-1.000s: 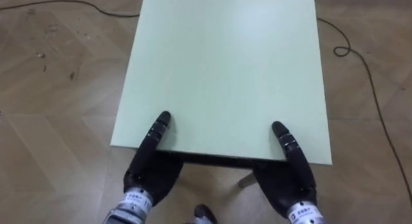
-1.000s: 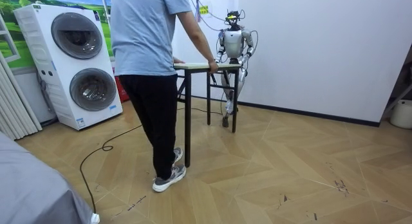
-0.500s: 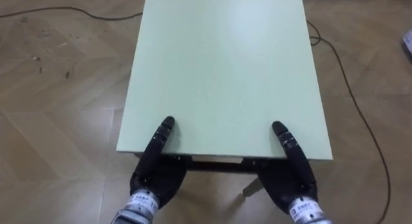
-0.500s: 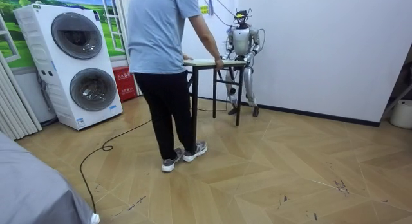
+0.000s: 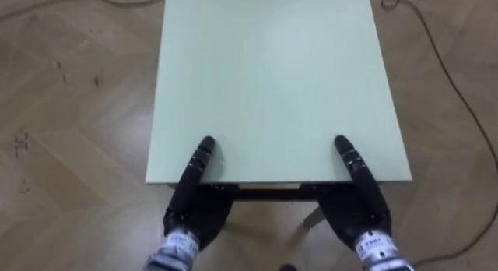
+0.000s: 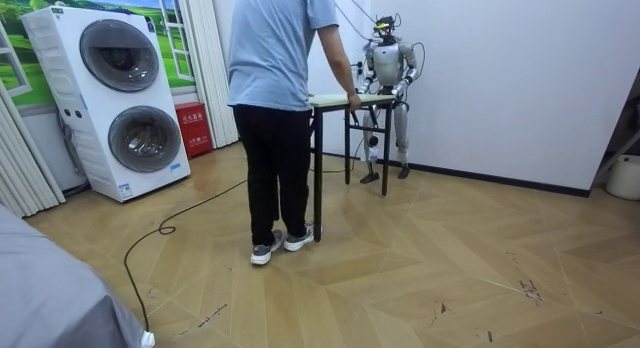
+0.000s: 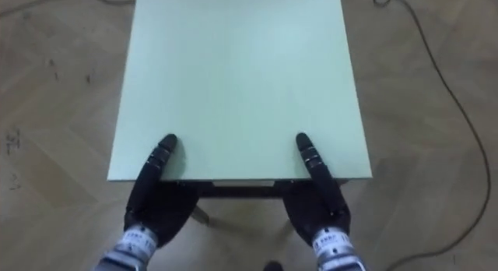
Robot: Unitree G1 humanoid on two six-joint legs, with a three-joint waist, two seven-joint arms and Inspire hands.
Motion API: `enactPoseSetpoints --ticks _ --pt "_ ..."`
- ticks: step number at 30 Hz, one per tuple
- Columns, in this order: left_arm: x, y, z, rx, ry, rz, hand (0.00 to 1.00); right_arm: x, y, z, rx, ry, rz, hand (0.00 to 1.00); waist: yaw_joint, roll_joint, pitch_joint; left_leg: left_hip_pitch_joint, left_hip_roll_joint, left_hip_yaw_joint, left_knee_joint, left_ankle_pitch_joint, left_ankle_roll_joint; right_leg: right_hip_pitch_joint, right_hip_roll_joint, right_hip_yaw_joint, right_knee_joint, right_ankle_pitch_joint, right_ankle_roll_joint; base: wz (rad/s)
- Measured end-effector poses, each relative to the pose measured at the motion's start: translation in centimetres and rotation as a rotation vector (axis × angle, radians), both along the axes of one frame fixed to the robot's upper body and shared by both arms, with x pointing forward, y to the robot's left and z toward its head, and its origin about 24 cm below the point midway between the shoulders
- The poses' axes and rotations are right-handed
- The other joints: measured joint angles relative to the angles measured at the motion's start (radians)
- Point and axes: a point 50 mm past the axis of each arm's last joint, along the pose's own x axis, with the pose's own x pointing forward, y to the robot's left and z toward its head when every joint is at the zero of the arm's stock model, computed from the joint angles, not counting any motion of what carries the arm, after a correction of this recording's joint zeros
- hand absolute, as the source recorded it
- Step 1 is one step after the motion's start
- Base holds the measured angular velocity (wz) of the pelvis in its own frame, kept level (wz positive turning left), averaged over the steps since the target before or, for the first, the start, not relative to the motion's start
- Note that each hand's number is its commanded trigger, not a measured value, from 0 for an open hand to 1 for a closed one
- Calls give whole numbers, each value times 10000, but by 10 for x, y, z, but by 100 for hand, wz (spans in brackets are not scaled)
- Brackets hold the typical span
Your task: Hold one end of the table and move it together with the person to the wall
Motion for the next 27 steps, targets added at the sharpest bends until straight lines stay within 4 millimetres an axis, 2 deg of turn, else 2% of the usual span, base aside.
enactPoseSetpoints --ticks 2,4,5,7,9,10,11,12,13,14,15,16,17,18,19,22,25,27 --pt "-1 1 -5 70 190 21 100 -2 1 -5 56 220 -16 100 -90 -115 0 -54 -334 27 44 123 219 -5 -280 261 -16 263 166 3" --pt "-3 1 -8 202 338 13 100 -5 1 -10 143 450 -43 100 -162 -261 -18 -109 -676 144 61 309 514 9 -526 808 -185 721 439 6" --pt "-3 2 -9 225 368 19 100 -5 1 -11 138 488 -8 100 -153 -284 -12 -121 -735 150 73 334 555 6 -547 986 -234 877 528 4" --pt "-4 2 -13 264 549 -19 100 -7 0 -14 197 711 42 100 -387 -457 -14 -92 -1033 157 78 531 804 168 -745 1608 -430 1204 871 19" --pt "-5 2 -14 226 610 -82 100 -8 -1 -15 173 764 43 100 -475 -506 2 -116 -1214 159 70 652 957 250 -889 1894 -581 1494 1146 22" --pt "-5 1 -14 223 649 -115 100 -9 -2 -16 188 799 5 100 -476 -532 9 -127 -1302 276 57 700 1040 307 -942 2191 -689 1679 1293 13" --pt "-5 0 -14 229 668 -129 100 -10 -2 -16 192 817 -12 100 -482 -545 5 -144 -1327 438 78 721 1074 334 -979 2340 -718 1721 1352 16" --pt "-5 0 -14 245 710 -153 100 -11 -2 -17 205 846 -36 100 -561 -549 8 -158 -1299 972 91 747 1113 348 -1094 2473 -482 1560 1472 43" --pt "-5 -2 -14 316 766 -310 100 -15 -1 -19 341 950 -145 100 -619 -532 16 -95 -1176 1640 83 767 1087 377 -1271 2412 620 468 1630 53" --pt "-5 -2 -14 361 761 -383 100 -17 -1 -20 461 976 -297 100 -620 -556 25 -18 -1141 1928 7 802 1060 444 -1376 2386 1304 -163 1630 52" --pt "-4 -2 -14 528 723 -436 100 -20 -1 -21 603 1057 -402 100 -583 -605 17 78 -1092 2384 -92 843 1001 634 -1452 2481 2212 -1110 1640 21" --pt "-4 -2 -14 586 685 -430 100 -20 -1 -21 597 1087 -353 100 -443 -617 12 111 -1080 2680 -56 866 963 850 -1442 2626 2510 -1662 1702 0" --pt "-3 -1 -13 598 662 -414 100 -20 0 -21 651 1067 -355 100 -315 -620 10 72 -1077 2781 -2 867 955 950 -1361 2655 2389 -1798 1697 -41" --pt "-3 2 -13 683 629 -380 100 -19 3 -20 740 1032 -342 100 -12 -614 9 33 -1036 2920 63 857 897 1059 -1171 2675 1876 -1795 1667 -68" --pt "-2 3 -13 691 604 -326 100 -18 7 -20 763 995 -249 100 284 -553 16 35 -913 2902 43 876 806 1143 -954 2661 1482 -1618 1531 -67" --pt "-2 6 -12 863 527 -314 100 -19 9 -20 849 1002 -302 100 553 -562 9 30 -526 2841 -66 909 545 1478 -478 2535 692 -1274 1326 -14" --pt "-2 6 -12 848 490 -316 100 -18 8 -20 838 976 -313 100 695 -588 4 -10 -310 2816 -63 909 393 1609 -268 2377 356 -1163 1201 0" --pt "-2 5 -12 826 463 -307 100 -17 8 -20 810 939 -307 100 761 -596 1 -28 -291 2780 -62 934 349 1651 -194 2328 256 -1147 1173 5"
